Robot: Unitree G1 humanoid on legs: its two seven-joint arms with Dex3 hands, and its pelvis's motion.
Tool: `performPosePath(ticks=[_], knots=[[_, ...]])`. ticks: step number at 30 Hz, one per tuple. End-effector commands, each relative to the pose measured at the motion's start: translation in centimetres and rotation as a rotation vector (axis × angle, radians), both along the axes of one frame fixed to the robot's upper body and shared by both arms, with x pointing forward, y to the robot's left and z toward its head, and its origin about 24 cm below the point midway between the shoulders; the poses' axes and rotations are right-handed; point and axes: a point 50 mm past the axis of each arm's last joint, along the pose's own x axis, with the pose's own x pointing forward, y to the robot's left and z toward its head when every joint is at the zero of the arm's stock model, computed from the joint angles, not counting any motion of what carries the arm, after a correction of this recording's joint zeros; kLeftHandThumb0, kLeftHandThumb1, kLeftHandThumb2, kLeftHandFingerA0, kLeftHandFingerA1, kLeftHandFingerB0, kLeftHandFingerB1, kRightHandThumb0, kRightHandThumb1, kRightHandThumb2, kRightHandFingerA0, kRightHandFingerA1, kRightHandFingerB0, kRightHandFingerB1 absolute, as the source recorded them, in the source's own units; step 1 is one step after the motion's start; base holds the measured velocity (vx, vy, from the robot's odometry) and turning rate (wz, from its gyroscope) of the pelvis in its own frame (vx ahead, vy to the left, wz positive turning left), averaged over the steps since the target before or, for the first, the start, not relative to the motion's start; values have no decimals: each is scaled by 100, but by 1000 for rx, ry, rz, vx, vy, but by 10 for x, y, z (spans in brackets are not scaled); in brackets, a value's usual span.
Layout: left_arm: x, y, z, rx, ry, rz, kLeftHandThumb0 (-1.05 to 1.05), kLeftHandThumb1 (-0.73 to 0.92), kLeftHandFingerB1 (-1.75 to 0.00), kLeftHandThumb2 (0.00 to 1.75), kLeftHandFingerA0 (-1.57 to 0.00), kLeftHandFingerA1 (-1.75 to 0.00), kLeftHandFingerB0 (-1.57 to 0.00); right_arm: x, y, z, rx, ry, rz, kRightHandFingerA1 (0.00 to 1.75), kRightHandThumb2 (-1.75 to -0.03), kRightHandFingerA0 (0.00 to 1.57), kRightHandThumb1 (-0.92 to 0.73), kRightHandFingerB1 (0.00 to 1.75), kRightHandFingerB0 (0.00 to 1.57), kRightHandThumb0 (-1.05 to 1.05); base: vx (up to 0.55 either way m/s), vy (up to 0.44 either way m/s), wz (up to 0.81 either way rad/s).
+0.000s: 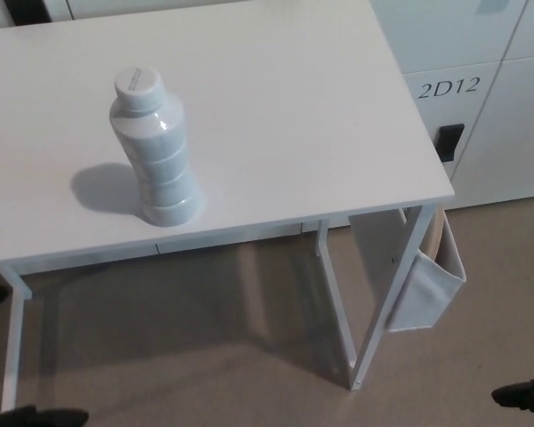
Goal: The robot picks up a bottle from a person using its left hand and walk towards the table in frontand put the bottle on the table.
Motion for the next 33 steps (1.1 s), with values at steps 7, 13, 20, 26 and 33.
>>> performPosePath(ticks=[7, 13, 20, 26, 33], knots=[[18, 36, -79, 410, 238, 522, -59, 75, -30, 63, -25, -33, -23, -12, -13, 1, -122, -15, -7, 98, -61, 106, -41, 74, 91, -39, 0, 0, 0], [25, 39, -68, 373, 149, 497, -62, 77, -29, 63, -24, -32, -21, -10, -10, 2, -76, -52, -61, 114, -55, 124, -47, 67, 56, -68, 0, 0, 0], [21, 34, -71, 415, 122, 426, -66, 62, -41, 88, -23, -46, -16, -13, -8, 0, -87, -40, -36, 89, -58, 93, -52, 66, 48, -66, 0, 0, 0], [22, 39, -70, 426, 118, 436, -63, 77, -29, 63, -21, -32, -19, -12, -9, 1, -71, -61, -39, 85, -89, 79, -38, 68, 41, -73, 0, 0, 0], [22, 39, -71, 411, 111, 464, -60, 76, -28, 63, -23, -32, -19, -13, -9, 1, -35, -69, -51, 82, -60, 74, -52, 67, 36, -71, 0, 0, 0]])
